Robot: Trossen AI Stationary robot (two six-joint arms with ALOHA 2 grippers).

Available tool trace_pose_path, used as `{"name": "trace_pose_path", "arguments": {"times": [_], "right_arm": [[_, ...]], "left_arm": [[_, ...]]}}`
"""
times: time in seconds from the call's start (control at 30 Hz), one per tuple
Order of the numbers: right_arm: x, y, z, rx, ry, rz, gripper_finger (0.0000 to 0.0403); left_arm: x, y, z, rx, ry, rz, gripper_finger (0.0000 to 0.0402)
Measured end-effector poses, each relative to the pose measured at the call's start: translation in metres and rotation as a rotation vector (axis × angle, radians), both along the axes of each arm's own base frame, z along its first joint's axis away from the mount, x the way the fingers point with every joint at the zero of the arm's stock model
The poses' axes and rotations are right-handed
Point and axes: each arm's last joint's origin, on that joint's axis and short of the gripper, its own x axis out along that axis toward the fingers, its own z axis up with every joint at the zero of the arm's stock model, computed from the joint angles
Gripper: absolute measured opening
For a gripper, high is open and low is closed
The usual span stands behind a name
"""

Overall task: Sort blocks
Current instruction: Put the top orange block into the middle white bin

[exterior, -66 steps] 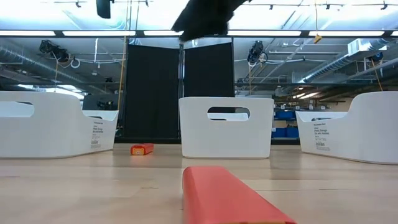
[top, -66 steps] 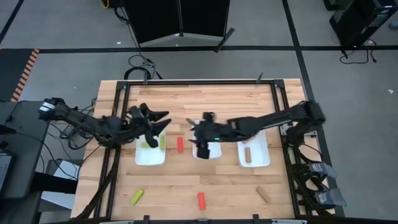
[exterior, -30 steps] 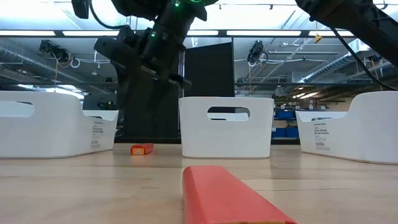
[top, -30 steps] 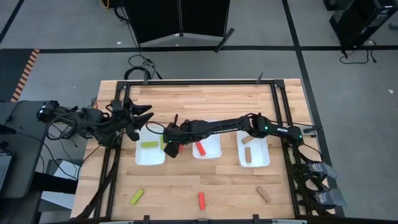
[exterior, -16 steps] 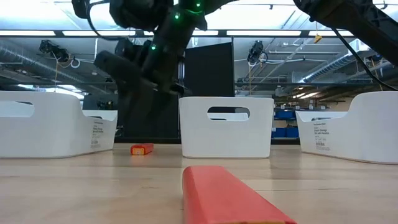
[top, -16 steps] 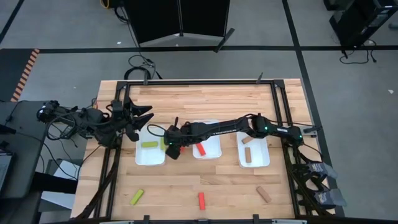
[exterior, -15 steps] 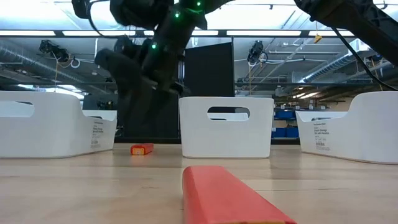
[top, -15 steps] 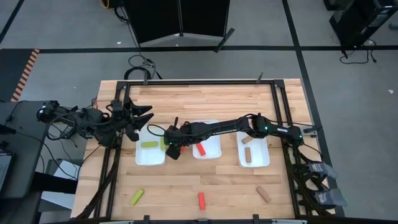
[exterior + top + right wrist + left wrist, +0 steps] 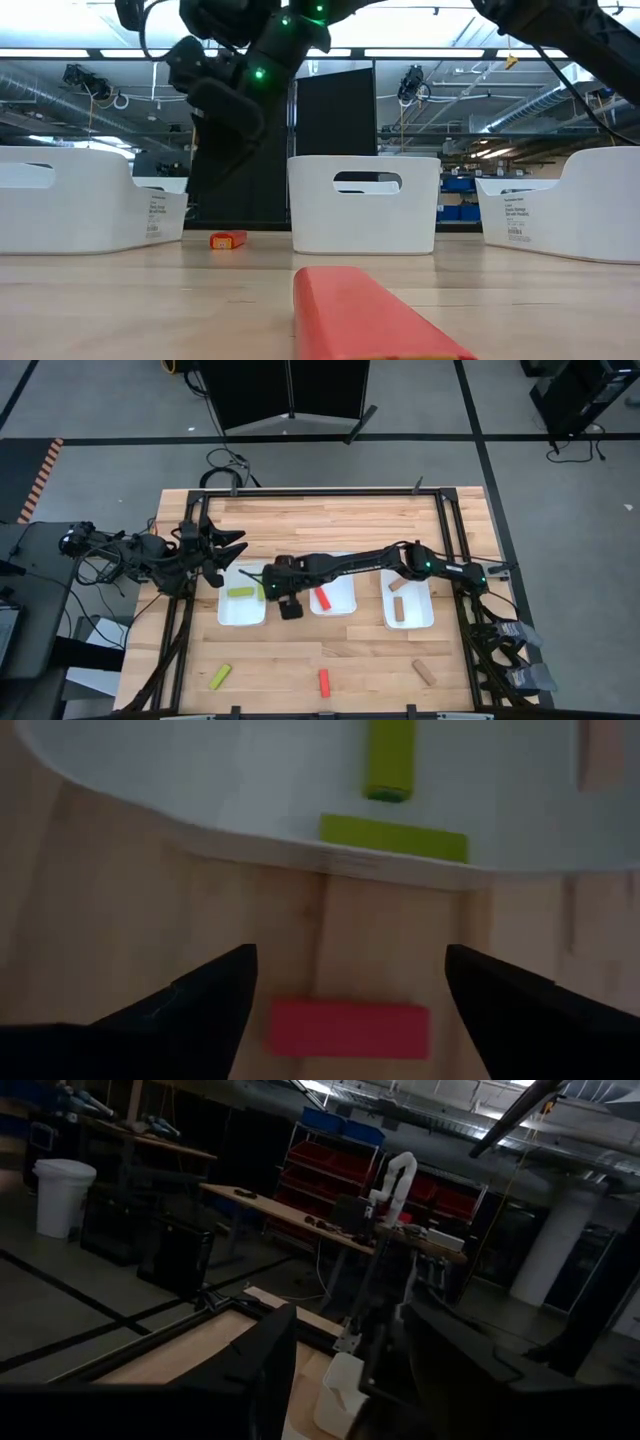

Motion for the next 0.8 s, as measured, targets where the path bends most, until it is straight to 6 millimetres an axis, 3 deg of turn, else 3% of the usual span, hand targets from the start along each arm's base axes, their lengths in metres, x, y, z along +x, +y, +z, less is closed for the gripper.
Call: {"name": "trace_pose_path", "arguments": {"times": [0.4, 0.6, 0.8], "right_arm": [[-0.006, -0.031, -0.003, 0.082, 0.075, -0.033, 0.0355], [-0.004, -0.031, -0.03, 0.11, 0.151, -0.034, 0.0355], [0.001, -0.023, -0.041, 0.104, 0.149, -0.035, 0.0355]], "left_arm": [[0.0, 0.0, 0.0, 0.0, 0.0, 0.0, 0.0193], [0.0, 0.0, 0.0, -0.001, -0.003, 0.001, 0.0193], [0.0, 0.0, 0.0, -0.002, -0.005, 0.001, 0.0193]]}}
